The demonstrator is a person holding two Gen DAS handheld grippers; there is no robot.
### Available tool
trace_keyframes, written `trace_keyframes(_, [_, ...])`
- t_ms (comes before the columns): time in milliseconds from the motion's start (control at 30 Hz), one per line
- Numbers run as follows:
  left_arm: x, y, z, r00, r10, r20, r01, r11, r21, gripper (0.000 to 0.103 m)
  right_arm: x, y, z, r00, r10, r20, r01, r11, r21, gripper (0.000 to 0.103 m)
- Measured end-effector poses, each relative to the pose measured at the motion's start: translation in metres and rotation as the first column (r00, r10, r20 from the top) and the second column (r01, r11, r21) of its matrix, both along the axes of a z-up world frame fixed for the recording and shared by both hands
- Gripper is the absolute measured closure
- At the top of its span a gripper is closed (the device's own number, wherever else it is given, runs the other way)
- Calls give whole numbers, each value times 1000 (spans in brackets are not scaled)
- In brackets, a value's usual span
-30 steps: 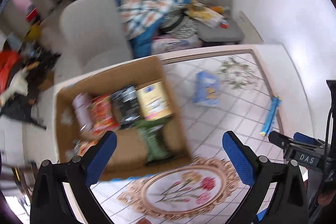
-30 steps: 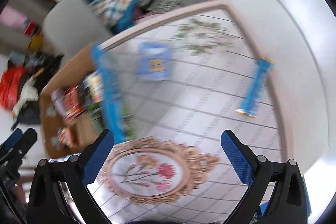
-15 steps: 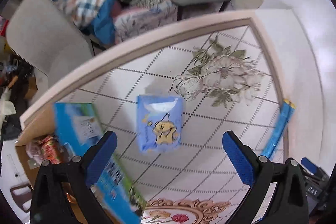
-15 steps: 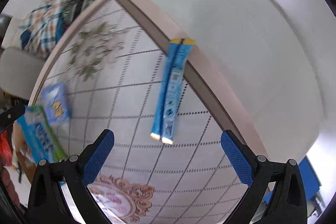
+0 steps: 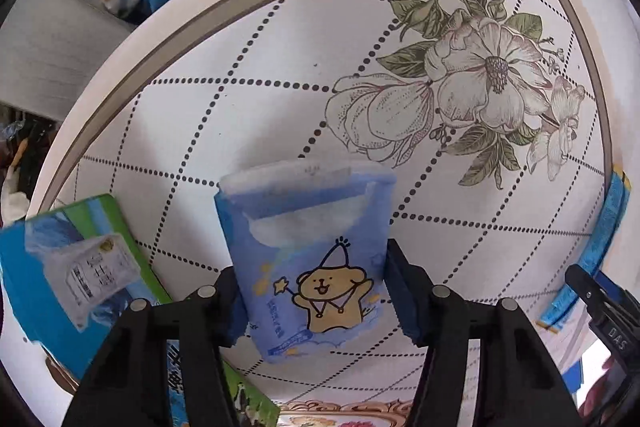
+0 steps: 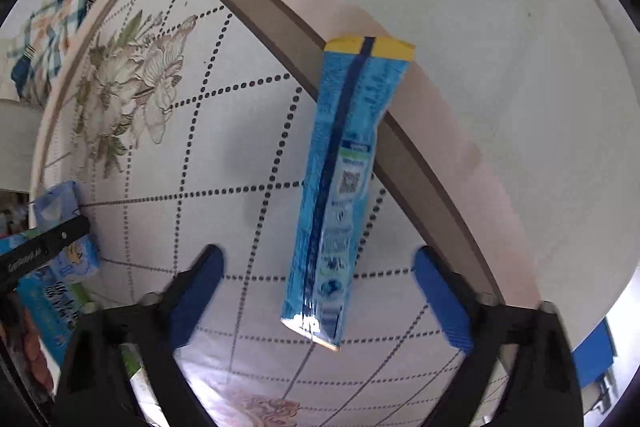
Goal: Organize soft objects
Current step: 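Grasp the blue stick snack with the right tool while the left tool grasps the blue tissue pack, then carry both blue items into the box and open both tools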
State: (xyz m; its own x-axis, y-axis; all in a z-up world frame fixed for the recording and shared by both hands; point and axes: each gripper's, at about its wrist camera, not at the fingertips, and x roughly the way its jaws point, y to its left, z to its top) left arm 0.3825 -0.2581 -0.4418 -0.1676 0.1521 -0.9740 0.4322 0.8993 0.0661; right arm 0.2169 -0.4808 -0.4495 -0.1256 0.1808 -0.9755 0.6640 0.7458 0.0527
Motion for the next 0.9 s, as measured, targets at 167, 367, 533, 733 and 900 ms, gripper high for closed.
trace_keyframes(167, [-17,1,10,998,32,55,-31,999,-27,61,6,19,2,996,87,-14,-88,993,-76,77])
trace_keyframes(367, [-56,-1,53,993,55,102,-40,990,-138,65,1,43,22,989,145,20,-143,987,-76,87])
trace_keyframes(533, [-79,16,115,984,100,144,-60,963,-264,65,-6,69,62,981,161,106,-157,986,-49,88])
trace_keyframes(733, [-84,72,200,962,174,211,-82,919,-386,65,0,109,131,948,216,232,-213,976,-37,88])
trace_keyframes(900, [-90,155,250,933,253,257,-129,900,-416,65,9,168,195,890,293,348,-303,953,-27,88])
